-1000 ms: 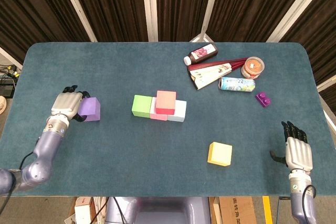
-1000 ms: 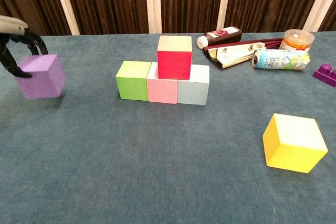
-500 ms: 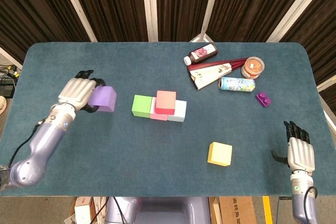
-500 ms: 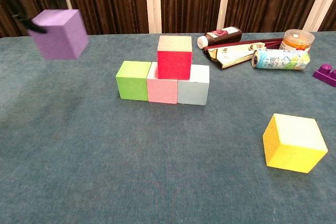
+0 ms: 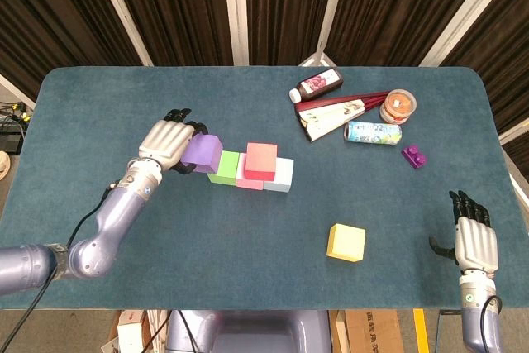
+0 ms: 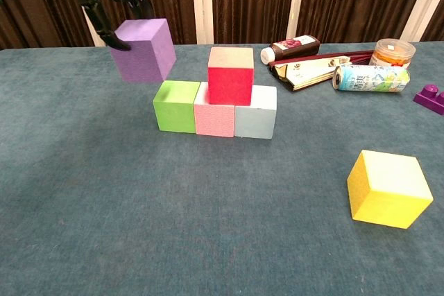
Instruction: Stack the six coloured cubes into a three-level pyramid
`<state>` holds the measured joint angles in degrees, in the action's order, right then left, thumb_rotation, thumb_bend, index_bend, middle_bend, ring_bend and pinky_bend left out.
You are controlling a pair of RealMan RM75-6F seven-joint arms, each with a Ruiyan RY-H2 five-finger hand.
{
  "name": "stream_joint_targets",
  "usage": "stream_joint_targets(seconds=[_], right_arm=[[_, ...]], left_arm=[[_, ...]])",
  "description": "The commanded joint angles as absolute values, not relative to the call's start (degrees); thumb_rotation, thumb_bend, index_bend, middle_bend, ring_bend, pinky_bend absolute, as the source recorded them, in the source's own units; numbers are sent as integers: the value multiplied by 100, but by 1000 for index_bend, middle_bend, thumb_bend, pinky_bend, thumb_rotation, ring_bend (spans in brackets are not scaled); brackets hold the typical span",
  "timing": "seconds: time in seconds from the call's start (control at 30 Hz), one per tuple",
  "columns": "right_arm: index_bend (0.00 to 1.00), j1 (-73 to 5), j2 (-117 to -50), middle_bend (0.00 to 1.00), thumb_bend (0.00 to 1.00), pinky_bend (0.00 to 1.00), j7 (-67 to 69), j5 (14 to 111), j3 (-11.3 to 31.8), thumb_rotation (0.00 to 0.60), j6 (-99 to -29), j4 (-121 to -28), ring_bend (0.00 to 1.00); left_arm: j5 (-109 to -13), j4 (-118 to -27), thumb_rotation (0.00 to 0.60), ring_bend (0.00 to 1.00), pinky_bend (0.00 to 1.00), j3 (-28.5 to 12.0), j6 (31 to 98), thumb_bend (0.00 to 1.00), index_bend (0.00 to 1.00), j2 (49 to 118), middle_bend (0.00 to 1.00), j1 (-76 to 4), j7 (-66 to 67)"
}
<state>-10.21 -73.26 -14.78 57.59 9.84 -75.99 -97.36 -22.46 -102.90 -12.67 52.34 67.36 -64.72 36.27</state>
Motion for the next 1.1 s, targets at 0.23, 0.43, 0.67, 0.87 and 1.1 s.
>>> stream_joint_targets(seconds=[0.23, 0.43, 0.67, 0.87, 1.1], right_arm=[[0, -1029, -7346, 0, 287, 0, -1529, 5902, 955, 600, -7669, -9691, 0], [0, -1017, -7407, 0, 287, 0, -1567, 6355, 860, 600, -7891, -9539, 0], [0, -1044, -7485, 0, 287, 0, -1235, 7166, 697, 600, -8051, -9112, 0], [0, -1043, -7635, 0, 287, 0, -991, 7785, 623, 600, -8349, -8639, 0], [0, -1029, -7725, 0, 287, 0, -881, 8041, 614, 600, -8496, -8391, 0]], left_arm=[[-1829, -10016, 600, 0, 0, -1196, 5512, 395, 283, 7155, 279, -6766, 3823], [-1516, -10070, 600, 0, 0, -1213, 5709, 394, 283, 7232, 278, -6903, 3987], [-1335, -10157, 600, 0, 0, -1225, 5903, 394, 282, 7261, 277, -6970, 4091], [-1265, -10206, 600, 0, 0, -1252, 6013, 394, 282, 7280, 276, -6989, 4126], [-1204, -10197, 600, 0, 0, -1296, 6089, 394, 282, 7387, 276, -7050, 4191]])
